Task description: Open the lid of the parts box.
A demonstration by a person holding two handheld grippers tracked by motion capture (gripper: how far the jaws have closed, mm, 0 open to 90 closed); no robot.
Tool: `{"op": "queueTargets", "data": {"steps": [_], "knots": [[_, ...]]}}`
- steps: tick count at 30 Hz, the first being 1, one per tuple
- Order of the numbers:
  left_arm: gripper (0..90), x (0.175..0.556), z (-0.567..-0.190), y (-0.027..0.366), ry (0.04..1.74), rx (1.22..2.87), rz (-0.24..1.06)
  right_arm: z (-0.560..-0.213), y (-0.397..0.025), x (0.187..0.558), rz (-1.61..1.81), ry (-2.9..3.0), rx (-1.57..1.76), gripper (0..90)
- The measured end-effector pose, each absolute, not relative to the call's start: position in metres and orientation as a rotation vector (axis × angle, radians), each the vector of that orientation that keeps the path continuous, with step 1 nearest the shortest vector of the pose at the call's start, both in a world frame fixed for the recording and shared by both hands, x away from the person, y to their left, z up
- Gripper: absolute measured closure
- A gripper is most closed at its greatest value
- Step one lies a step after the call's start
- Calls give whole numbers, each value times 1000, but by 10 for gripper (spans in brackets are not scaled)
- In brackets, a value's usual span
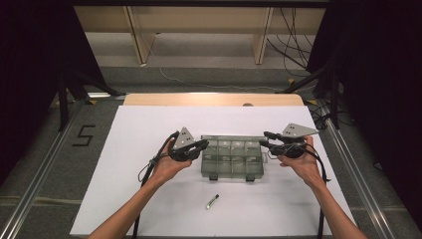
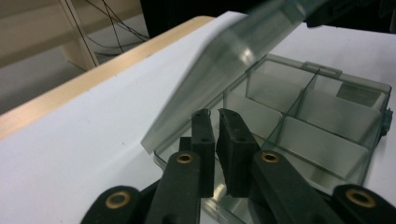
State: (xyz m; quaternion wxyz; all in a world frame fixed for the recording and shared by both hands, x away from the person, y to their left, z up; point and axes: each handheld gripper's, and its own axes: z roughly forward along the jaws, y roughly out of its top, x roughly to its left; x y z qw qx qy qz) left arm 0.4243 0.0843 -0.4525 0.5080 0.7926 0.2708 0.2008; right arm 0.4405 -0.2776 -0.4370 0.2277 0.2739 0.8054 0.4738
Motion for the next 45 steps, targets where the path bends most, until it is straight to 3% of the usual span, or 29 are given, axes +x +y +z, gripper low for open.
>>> {"op": "queueTargets", "data": {"steps": [12,17,26,45], "knots": [[556,421,-467,76,830,2050,324,-435,-277,441,1309,2200,829,728],[553,421,-473,75,852,2063,320,-434,-276,443,1311,2190,860,748],[647,422,-474,78,906,2074,318,-431,-273,449,1289,2149,936,802],[674,420,-474,77,948,2053,315,-430,-268,468,1289,2095,1011,840]]}}
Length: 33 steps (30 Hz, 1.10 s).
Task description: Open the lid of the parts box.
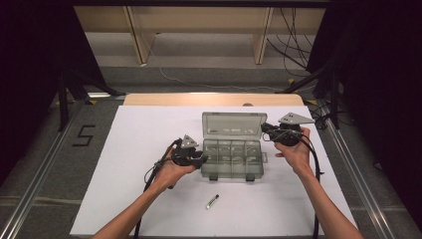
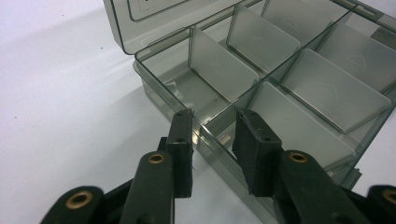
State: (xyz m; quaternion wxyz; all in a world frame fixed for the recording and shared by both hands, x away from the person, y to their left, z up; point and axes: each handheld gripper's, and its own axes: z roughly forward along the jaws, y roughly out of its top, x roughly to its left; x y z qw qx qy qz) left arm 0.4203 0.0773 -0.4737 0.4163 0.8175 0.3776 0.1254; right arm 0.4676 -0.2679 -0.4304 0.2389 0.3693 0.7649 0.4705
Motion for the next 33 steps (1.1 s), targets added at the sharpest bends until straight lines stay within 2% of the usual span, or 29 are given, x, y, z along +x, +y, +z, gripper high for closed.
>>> {"op": "queueTargets", "data": {"steps": [33], "knots": [[674,420,-474,78,946,2050,315,-425,-260,508,1195,2149,1207,831]]}}
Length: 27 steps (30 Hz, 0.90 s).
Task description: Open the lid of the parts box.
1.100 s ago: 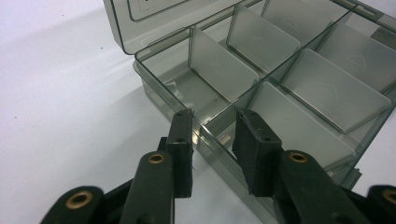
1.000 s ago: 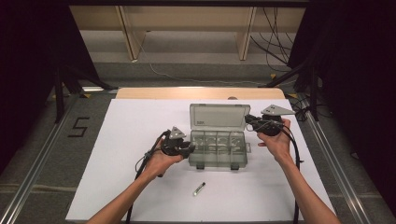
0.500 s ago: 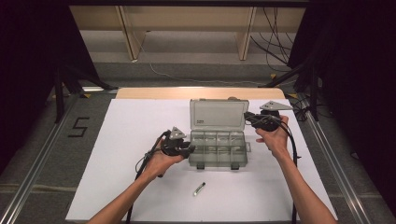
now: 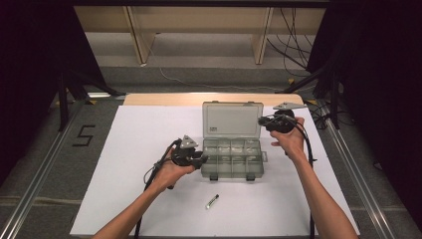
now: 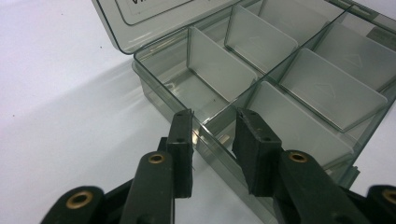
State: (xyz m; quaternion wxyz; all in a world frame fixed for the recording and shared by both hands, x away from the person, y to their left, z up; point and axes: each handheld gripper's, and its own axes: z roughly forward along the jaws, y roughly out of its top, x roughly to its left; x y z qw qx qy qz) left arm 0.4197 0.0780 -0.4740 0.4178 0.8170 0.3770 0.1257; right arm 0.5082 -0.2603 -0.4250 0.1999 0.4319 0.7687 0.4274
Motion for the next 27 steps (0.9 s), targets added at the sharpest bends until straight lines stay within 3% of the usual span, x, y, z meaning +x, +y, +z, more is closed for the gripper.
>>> {"op": "queueTargets", "data": {"steps": [27], "knots": [[662,419,-473,78,925,2059,311,-428,-254,520,1137,2148,1286,822]]}}
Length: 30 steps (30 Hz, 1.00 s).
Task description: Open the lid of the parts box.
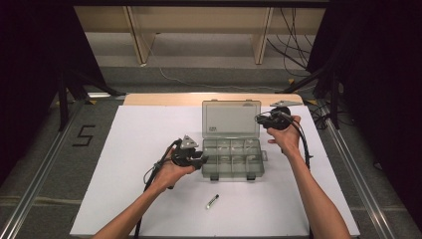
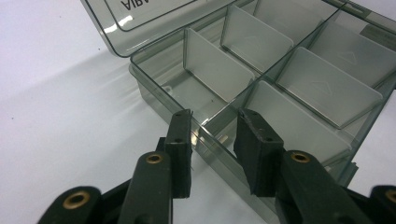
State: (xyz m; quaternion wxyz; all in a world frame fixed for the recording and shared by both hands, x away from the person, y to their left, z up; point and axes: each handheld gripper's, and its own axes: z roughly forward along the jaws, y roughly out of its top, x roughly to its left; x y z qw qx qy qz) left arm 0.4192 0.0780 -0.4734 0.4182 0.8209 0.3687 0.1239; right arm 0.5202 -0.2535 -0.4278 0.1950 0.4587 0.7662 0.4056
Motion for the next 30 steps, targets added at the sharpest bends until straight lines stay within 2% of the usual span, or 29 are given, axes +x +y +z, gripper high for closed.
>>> {"op": "queueTargets", "data": {"steps": [15,20,22,23,24,25,26,27,30], "knots": [[659,420,-473,79,922,2057,302,-431,-251,524,1105,2125,1289,807],[645,420,-473,79,928,2058,286,-432,-251,522,1109,2108,1324,765],[582,420,-473,79,937,2053,282,-431,-251,520,1107,2101,1327,730],[555,420,-472,80,950,2041,266,-430,-249,518,1133,2096,1310,682],[555,419,-471,80,961,2030,276,-430,-249,518,1133,2096,1310,682],[498,419,-469,81,952,2029,274,-428,-247,514,1156,2086,1305,600],[457,419,-469,81,952,2029,274,-428,-247,514,1156,2086,1305,600],[404,416,-466,82,941,2022,275,-425,-245,509,1193,2074,1288,509],[343,414,-462,85,940,2016,273,-421,-244,503,1221,2090,1241,464]]}}
